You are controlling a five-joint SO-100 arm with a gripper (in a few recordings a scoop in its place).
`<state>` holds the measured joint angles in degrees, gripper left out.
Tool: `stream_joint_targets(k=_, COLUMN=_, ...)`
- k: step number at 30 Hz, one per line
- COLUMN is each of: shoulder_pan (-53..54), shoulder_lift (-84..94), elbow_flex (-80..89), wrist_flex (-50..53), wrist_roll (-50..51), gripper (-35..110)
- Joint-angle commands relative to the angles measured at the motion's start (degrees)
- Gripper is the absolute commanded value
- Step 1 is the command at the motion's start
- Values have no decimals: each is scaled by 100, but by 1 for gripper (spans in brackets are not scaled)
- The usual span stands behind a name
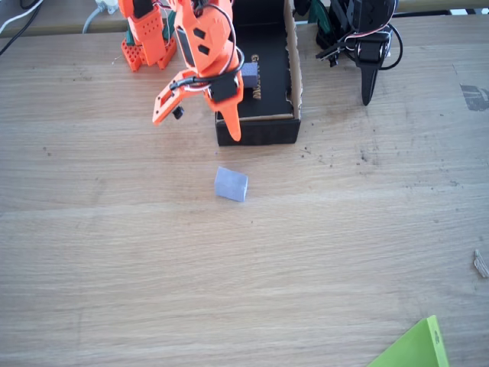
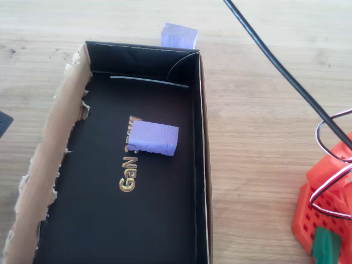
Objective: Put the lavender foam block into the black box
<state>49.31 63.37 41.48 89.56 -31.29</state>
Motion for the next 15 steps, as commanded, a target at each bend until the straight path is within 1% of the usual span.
stream_joint_targets(k=1, shoulder_pan=97, shoulder_lift=545, elbow_flex=97, wrist_flex=-97, wrist_roll=-185, gripper=0)
stream_joint_targets(k=7, shoulder_pan=272, shoulder_lift=782, elbow_flex=396, wrist_flex=-88, wrist_roll=-290, gripper=0)
stream_joint_targets(k=15, shoulder_pan=536, shoulder_lift=650, elbow_flex=483, wrist_flex=114, wrist_roll=-308, gripper=0)
